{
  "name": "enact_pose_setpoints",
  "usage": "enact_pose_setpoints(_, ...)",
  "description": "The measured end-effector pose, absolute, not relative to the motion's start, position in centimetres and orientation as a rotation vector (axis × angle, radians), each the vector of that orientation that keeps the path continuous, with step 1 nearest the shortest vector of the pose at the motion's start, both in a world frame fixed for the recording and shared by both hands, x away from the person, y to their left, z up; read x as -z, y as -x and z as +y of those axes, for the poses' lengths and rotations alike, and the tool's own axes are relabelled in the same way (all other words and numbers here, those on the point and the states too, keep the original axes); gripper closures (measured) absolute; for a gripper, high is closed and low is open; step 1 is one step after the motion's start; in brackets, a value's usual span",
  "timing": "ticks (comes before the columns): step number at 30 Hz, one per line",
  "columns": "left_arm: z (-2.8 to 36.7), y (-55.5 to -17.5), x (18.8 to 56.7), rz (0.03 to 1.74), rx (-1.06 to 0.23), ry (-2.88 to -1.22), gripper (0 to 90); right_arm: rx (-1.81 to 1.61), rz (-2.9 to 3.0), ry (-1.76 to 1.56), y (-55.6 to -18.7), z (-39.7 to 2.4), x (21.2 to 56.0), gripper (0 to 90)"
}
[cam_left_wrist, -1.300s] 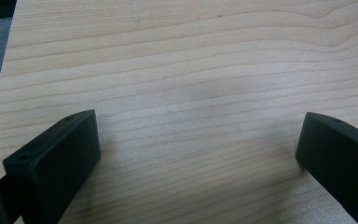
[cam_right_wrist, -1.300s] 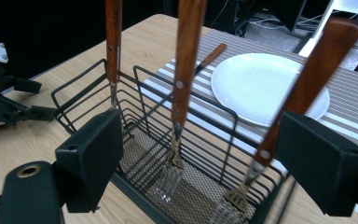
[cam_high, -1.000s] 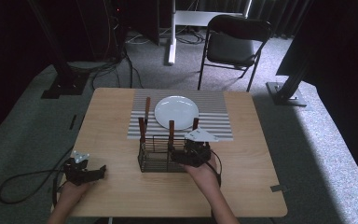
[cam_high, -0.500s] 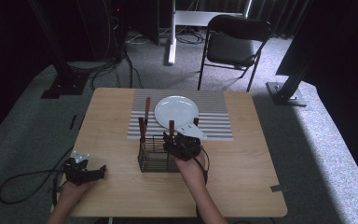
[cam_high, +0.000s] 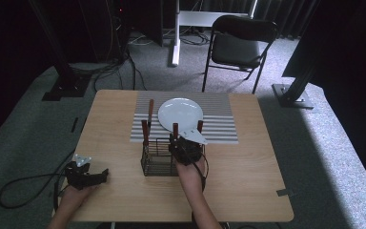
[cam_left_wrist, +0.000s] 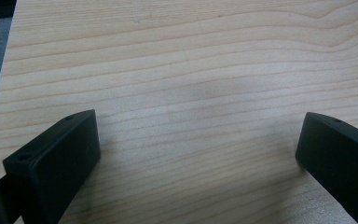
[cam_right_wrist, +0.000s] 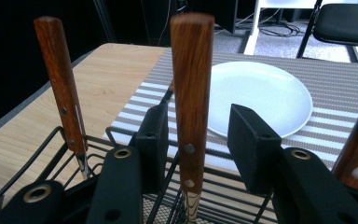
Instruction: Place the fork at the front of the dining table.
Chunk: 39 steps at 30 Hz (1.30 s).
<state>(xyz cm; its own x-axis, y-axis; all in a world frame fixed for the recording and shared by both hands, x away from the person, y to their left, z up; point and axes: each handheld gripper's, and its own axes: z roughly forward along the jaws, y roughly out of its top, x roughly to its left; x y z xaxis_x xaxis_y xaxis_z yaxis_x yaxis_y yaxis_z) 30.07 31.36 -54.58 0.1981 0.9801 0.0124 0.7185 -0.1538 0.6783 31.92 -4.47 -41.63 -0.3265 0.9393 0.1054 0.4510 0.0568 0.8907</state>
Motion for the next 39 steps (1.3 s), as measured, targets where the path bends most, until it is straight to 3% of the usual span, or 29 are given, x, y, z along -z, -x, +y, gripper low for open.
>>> enact_pose_setpoints(3, 31.4, -30.1, 54.6, 1.578, -0.631, -1.939, 0.0, -1.218, 1.824, -1.390, -31.9, -4.4, 41.8, 61.8)
enact_pose_setpoints(7, 31.4, -30.1, 54.6, 1.578, -0.631, -1.938, 0.0, -1.201, 1.810, -1.375, -31.6, -4.4, 42.1, 74.4)
enact_pose_setpoints(23, 31.4, -30.1, 54.6, 1.578, -0.631, -1.939, 0.0, -1.219, 1.762, -1.290, -30.3, -4.0, 42.4, 75.9)
enact_pose_setpoints(39, 31.4, -30.1, 54.6, 1.577, -0.633, -1.937, 0.0, -1.277, 1.679, -1.222, -28.1, -5.2, 38.9, 76.1)
